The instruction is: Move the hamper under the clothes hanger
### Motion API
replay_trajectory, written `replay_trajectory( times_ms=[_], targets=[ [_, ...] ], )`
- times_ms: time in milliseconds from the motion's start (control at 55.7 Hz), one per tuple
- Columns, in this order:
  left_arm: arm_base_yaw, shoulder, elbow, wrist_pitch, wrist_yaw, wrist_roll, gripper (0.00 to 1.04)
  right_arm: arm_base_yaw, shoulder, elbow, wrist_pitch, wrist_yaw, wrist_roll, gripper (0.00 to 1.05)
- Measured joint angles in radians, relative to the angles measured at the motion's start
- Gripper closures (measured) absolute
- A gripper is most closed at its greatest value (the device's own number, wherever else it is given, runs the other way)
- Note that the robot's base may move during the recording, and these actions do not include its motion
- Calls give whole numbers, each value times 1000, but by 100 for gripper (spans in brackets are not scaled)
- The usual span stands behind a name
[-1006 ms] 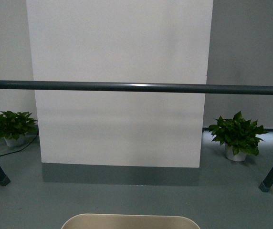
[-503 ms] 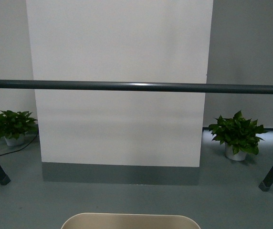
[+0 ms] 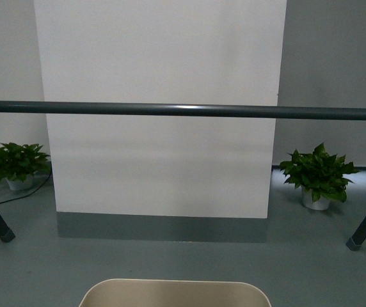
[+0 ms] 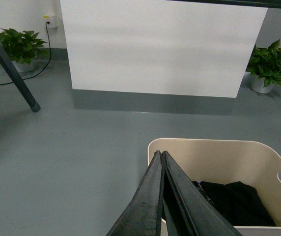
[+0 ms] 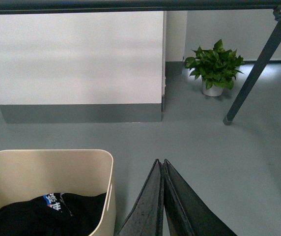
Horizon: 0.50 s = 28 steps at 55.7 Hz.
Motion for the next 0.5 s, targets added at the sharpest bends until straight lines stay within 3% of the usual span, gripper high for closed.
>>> replay_trajectory(
  times_ms=[395,431,449,503],
  targets=[
    [0,-119,0,-121,0,0,101,0,-106,0,-105,0,0,103],
    [0,-188,0,-220,2,0,101,0,-143,1,-146,0,0,103],
    [0,-263,0,-271,0,0,101,0,-280,0,-286,-1,0,103],
    [0,-263,0,-271,0,0,101,0,-280,0,-286,-1,0,103]
  ],
)
